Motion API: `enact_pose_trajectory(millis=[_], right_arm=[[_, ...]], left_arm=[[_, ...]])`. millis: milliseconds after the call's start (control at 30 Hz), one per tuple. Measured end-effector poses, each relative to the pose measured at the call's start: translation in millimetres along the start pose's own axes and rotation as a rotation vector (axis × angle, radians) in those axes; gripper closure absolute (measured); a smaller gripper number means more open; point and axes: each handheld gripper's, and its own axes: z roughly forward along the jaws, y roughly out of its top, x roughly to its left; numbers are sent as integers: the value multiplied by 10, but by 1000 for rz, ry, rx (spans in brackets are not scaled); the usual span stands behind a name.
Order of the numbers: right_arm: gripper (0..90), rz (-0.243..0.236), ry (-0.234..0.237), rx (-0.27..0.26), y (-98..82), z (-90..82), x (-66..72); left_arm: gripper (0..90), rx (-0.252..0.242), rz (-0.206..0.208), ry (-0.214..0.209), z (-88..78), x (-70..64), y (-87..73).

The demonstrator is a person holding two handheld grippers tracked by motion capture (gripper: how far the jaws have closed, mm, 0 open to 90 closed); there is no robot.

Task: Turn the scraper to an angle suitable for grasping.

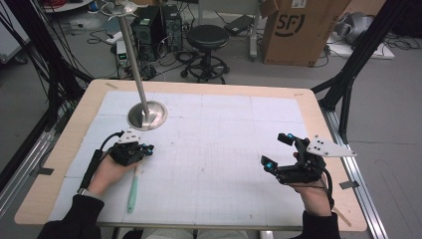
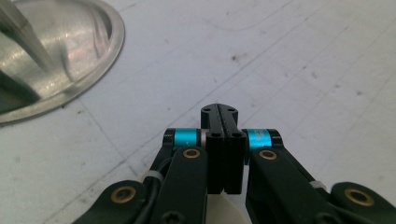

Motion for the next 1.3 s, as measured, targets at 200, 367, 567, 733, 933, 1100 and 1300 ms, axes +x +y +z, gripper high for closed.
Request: enact_pose_trajectory(millis=[200,367,567,733,933,1100,1300], right_arm=[[18,2,-10,-5,-3,-48,-2],[18,2,-5,-1,-6,-29,4],[19,4,6,7,-13,2,0],[18,9,2,3,-8,-8,-8],[19,21,25,6,-12,22,-3],[18,19,26,11,-18,38,-7],[18,21,30,10,-10,73,-20]], left_arm=[[897,14,20,4,17,22,-26],[898,28,27,21,-8,27,-33],[899,35,28,38,-41,43,-50],[899,40,49,52,-80,44,-76],[899,48,82,66,-137,58,-111],[899,59,112,99,-214,90,-170],[899,49,75,99,-313,152,-254]])
